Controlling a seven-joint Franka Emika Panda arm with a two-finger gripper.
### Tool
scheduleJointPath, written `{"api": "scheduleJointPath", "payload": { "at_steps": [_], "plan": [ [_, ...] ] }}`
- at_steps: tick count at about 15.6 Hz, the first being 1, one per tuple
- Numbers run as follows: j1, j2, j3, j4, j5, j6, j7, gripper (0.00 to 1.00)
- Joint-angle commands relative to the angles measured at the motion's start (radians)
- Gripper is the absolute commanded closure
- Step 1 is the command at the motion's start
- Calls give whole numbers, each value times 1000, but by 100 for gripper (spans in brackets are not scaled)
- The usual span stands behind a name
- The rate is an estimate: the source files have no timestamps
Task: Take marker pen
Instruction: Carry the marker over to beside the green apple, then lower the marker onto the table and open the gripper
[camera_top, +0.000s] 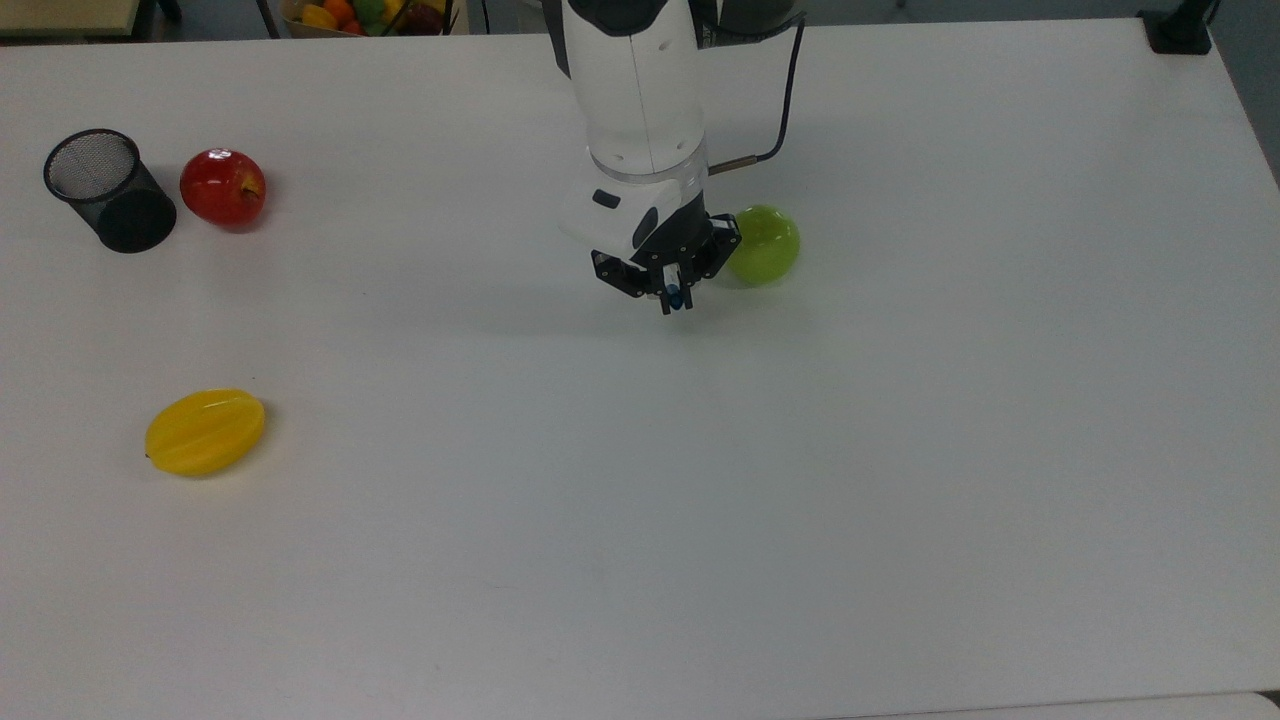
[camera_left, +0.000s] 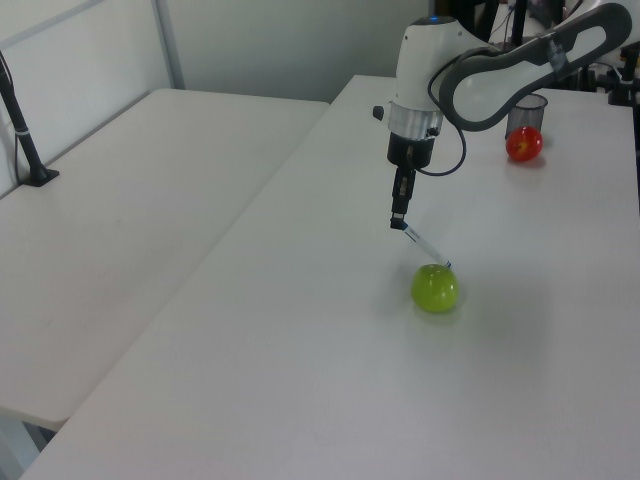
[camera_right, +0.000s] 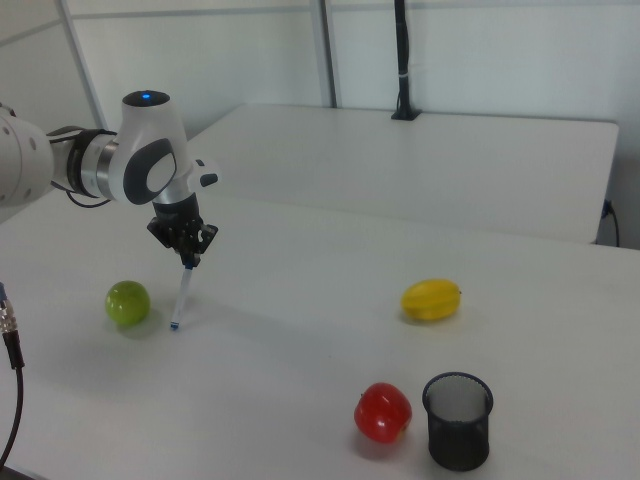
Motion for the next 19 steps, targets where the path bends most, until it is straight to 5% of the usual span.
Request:
{"api": "scheduleJointPath", "payload": {
  "at_steps": [1,5,12,19],
  "plan": [
    [26,33,-3,-11,-29,88,2,97],
    [27,49,-3,-13,-52,113,-4,78],
    [17,38,-3,-11,-52,106,-13,0],
    [-24,-117,-16,-10,-40,-92,2,0]
  ]
}}
